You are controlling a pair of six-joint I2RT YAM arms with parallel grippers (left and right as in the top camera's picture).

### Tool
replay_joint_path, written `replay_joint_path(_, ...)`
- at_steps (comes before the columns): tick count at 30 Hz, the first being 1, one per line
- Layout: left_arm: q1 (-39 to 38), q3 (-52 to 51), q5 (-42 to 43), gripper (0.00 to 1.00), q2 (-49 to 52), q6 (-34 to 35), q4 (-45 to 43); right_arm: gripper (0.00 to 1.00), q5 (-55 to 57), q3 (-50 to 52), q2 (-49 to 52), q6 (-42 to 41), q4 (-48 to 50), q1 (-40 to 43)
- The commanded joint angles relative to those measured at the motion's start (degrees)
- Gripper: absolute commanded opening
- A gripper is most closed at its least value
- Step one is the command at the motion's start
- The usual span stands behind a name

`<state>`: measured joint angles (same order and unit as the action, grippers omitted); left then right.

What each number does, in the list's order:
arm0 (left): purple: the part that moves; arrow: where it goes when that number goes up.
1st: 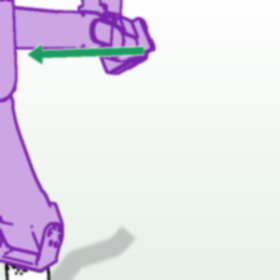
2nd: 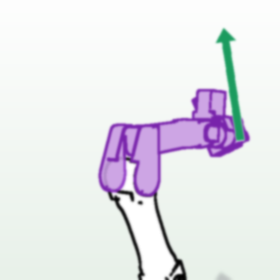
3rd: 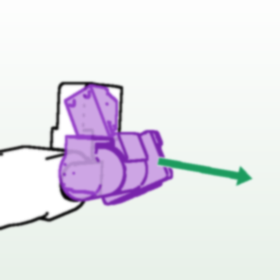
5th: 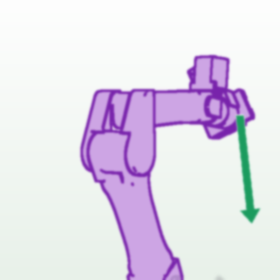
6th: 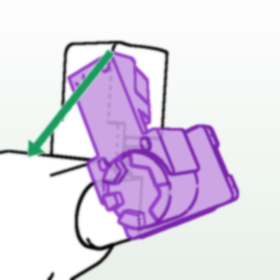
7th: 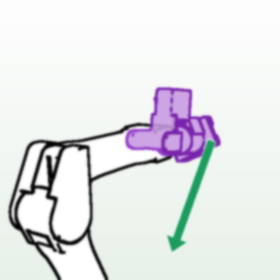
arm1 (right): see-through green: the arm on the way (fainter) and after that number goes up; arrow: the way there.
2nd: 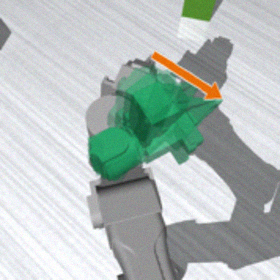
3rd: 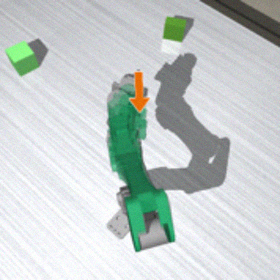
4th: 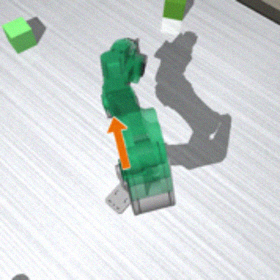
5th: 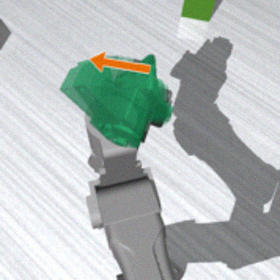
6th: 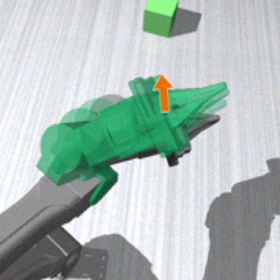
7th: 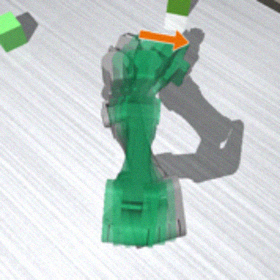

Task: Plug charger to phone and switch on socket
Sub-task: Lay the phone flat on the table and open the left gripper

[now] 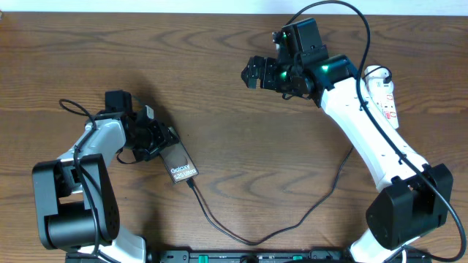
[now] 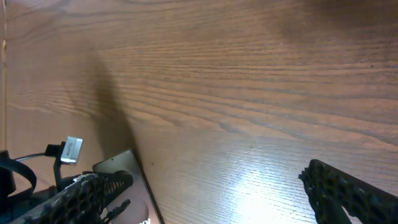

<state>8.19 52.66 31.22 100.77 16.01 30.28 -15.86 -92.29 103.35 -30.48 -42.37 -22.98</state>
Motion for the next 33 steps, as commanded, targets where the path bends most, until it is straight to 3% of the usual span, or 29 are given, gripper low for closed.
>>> replay_joint_path(1,0.1,-1.6,-7.4,0.51,2.0,-1.0,2.0,0.99,0.5,-0.6,-0.4,1.0,-0.1,0.0)
replay_joint_path(33,0.1,-1.6,-11.4,0.52,2.0,-1.0,7.4,0.99,0.5,-0.6,-0.4,1.0,-0.3,0.0)
